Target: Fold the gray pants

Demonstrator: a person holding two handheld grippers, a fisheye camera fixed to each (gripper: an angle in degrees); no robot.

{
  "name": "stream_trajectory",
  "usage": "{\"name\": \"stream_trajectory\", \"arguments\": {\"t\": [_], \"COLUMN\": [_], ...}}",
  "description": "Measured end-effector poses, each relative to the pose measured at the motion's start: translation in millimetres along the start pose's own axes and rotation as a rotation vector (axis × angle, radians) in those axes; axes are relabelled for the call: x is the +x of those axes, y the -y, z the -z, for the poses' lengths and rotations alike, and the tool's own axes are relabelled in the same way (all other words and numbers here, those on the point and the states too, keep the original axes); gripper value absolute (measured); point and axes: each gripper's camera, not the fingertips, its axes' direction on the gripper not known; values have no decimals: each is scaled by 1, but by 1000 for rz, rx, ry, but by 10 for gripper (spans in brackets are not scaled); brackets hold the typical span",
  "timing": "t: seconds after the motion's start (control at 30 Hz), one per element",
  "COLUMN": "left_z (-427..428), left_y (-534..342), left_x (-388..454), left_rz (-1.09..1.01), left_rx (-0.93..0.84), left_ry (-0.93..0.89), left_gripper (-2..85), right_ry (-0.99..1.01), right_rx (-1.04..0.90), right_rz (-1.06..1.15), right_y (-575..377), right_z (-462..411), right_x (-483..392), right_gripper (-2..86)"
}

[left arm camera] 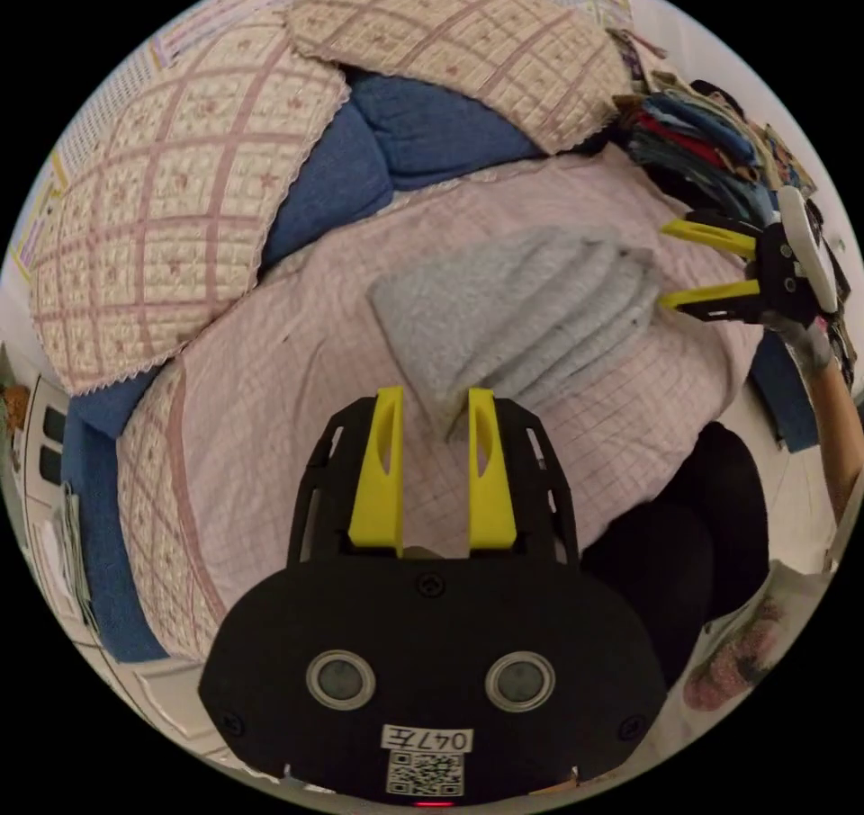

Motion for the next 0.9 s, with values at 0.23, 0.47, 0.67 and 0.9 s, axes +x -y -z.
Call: {"name": "stream_trajectory", "arguments": {"t": [0.23,0.47,0.67,0.9], "left_z": [23,-69,-84,-158], "left_y": [38,139,156,173], "left_x": [33,135,88,60], "left_rz": [-178,-432,-321,-269], "left_rx": [135,-1,88,24], "left_ry": [-184,-93,-289,-284], "left_gripper": [139,183,166,142], "right_ry": [382,453,383,359], "right_rx": [271,183,223,308], "right_rz": [-394,-505,-473,-365], "right_y": [-78,-67,-91,-73], "right_z": [-2,-55,-49,-43], "right_x": [48,61,74,72], "right_gripper": [129,66,8,30]}}
